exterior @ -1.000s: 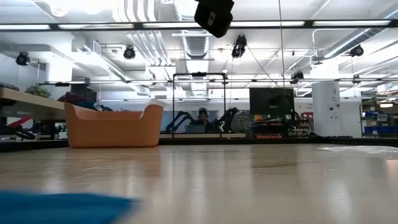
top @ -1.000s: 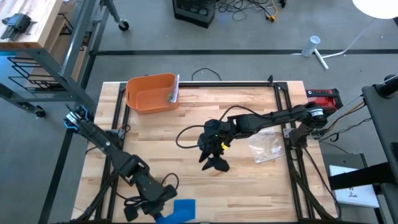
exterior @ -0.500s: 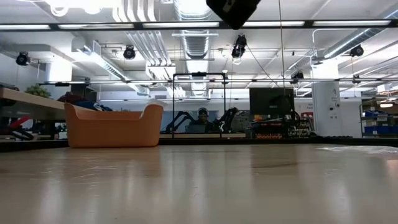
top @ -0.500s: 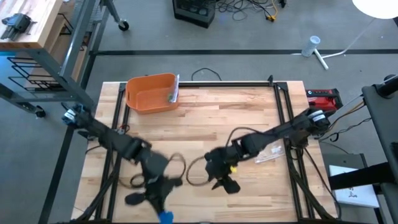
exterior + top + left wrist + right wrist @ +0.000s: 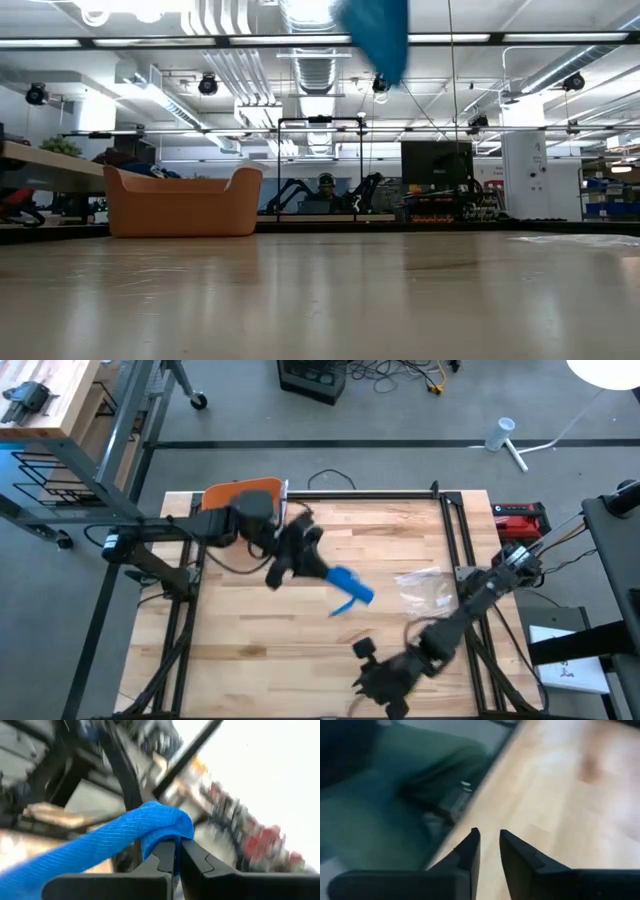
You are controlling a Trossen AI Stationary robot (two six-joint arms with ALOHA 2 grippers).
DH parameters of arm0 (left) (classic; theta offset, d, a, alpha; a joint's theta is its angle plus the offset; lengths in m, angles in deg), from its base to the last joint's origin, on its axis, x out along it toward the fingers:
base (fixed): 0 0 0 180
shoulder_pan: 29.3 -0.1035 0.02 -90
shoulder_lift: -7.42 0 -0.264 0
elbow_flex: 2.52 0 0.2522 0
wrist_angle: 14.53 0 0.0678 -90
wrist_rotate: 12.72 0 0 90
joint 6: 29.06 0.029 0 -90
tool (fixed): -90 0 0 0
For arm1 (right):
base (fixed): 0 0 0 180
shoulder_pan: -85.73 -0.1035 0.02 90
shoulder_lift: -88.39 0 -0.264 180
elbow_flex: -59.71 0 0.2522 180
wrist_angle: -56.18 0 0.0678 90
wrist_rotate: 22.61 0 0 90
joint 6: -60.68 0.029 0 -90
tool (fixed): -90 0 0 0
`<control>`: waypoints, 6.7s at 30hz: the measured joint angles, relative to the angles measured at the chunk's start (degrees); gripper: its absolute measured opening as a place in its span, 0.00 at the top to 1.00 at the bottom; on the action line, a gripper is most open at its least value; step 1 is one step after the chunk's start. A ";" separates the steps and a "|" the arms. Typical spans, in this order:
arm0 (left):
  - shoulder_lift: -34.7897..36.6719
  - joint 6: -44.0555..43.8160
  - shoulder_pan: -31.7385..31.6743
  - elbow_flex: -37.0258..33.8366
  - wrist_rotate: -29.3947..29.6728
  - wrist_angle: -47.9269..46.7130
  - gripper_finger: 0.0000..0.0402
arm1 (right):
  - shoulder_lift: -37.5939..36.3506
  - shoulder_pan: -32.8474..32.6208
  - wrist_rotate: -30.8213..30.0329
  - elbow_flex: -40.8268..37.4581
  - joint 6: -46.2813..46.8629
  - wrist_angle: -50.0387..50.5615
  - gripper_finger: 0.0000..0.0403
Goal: Roll bandage
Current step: Roll the blue bandage
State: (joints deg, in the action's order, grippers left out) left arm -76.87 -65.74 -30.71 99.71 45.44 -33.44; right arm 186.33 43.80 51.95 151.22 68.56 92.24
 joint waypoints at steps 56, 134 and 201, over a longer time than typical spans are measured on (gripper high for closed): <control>12.90 8.61 16.32 -42.24 23.60 51.19 1.00 | -15.38 1.83 -42.66 -23.71 -15.29 -36.93 0.71; 15.78 15.18 19.46 -44.33 20.79 49.89 0.99 | -20.70 26.75 -33.10 -11.05 -38.59 -26.29 1.00; 15.80 30.62 20.64 -44.16 23.48 33.54 0.99 | -24.55 48.32 -7.79 -1.77 -28.26 -19.72 1.00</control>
State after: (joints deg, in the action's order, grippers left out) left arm -61.07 -35.11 -10.08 55.55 68.92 0.09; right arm 161.78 92.12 44.17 149.45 40.30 72.52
